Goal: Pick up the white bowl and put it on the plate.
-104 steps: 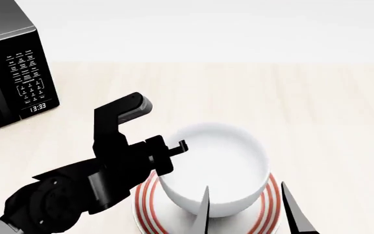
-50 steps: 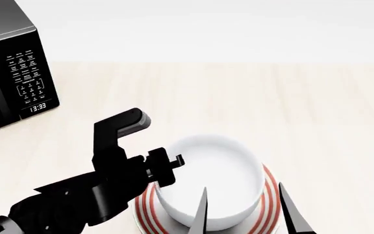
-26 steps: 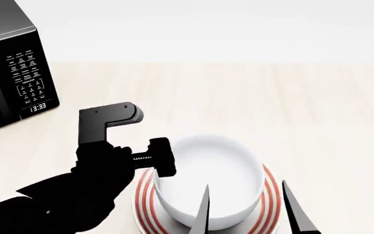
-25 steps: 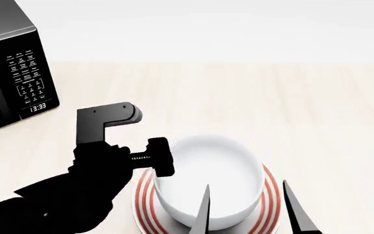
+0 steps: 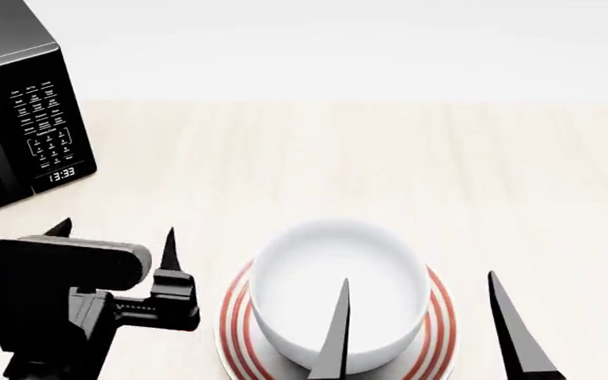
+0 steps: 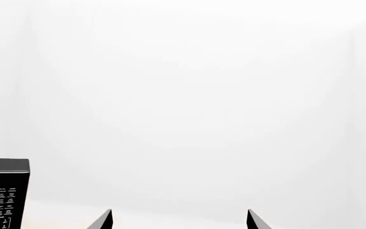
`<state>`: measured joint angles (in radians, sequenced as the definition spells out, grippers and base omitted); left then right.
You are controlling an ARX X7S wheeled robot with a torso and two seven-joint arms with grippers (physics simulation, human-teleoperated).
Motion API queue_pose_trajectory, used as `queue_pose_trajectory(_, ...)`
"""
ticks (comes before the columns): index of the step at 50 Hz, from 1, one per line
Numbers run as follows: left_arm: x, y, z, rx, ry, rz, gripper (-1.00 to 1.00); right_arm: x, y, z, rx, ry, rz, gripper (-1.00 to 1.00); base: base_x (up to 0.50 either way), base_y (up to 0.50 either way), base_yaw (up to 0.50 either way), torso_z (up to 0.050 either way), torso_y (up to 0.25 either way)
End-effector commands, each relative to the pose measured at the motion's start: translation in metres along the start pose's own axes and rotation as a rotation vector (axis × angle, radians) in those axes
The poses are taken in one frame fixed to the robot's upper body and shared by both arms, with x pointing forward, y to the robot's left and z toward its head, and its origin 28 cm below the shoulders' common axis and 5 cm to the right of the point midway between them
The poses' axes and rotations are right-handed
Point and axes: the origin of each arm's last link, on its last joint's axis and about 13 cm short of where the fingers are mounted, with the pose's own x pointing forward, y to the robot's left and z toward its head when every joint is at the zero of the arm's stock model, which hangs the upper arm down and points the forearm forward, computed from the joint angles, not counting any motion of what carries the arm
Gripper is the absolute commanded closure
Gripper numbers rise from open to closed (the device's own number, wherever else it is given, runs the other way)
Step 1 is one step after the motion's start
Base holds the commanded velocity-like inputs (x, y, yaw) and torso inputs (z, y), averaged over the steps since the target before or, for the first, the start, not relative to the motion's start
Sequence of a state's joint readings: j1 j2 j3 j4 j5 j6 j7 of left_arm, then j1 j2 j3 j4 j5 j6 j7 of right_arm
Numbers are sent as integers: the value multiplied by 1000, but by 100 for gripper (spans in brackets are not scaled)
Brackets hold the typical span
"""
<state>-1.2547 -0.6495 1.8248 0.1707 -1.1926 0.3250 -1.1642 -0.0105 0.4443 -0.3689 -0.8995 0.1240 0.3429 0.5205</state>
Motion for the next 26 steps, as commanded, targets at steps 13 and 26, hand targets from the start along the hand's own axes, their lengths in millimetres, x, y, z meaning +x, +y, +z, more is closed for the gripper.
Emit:
queue_pose_trajectory(13, -64, 10, 8, 52, -294, 87, -100, 0, -2, 19, -27, -77, -17, -100, 0, 0, 0, 0, 0)
queue_pose_trajectory(26, -87, 9, 13, 28, -338, 89, -100, -1, -1, 24, -26, -93, -7, -100, 0, 0, 0, 0, 0)
